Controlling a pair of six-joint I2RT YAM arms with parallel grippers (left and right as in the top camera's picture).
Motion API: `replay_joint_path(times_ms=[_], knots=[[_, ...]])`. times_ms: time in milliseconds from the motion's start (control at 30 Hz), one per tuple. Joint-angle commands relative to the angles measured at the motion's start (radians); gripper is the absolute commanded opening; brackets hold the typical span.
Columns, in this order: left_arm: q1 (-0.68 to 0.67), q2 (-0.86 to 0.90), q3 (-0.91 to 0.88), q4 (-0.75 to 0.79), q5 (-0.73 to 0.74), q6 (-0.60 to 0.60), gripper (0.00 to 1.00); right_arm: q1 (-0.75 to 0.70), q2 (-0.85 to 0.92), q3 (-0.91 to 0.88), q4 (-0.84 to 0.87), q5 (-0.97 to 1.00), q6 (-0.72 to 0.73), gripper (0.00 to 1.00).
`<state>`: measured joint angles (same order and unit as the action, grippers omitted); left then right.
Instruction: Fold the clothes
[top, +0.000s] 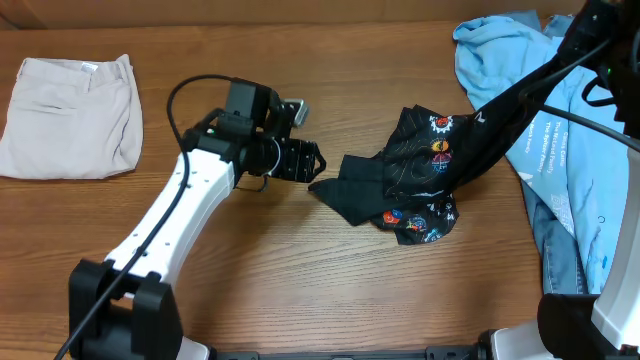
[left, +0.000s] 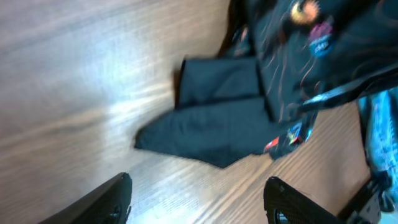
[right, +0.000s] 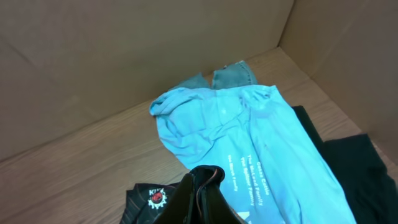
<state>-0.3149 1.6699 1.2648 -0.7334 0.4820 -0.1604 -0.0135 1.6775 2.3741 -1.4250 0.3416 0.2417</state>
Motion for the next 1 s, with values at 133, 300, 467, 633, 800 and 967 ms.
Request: replay_joint_path(times_ms=[133, 300, 467, 633, 800, 967], knots=[[-0.055, 0.118, 0.005, 0.006, -0.040, -0.004, 0.80, -0.008, -0.020, 0.011, 0.005, 0.024, -0.002, 0.04], [-0.057, 0.204, 0.005, 0.026, -0.119, -0.013, 0.79, -0.008, -0.020, 0.011, 0.002, 0.023, -0.002, 0.04], [-0.057, 0.268, 0.005, 0.073, -0.126, -0.013, 0.80, -0.008, -0.020, 0.011, 0.003, 0.023, -0.002, 0.04], [-0.059, 0.317, 0.005, 0.106, -0.096, -0.028, 0.80, -0.008, -0.020, 0.011, 0.003, 0.023, -0.002, 0.04], [-0.065, 0.355, 0.005, 0.114, -0.040, -0.028, 0.73, -0.008, -0.020, 0.011, 0.005, 0.023, -0.002, 0.04], [-0.079, 0.367, 0.005, 0.117, -0.036, -0.027, 0.44, -0.008, -0.020, 0.011, 0.005, 0.023, -0.002, 0.04]])
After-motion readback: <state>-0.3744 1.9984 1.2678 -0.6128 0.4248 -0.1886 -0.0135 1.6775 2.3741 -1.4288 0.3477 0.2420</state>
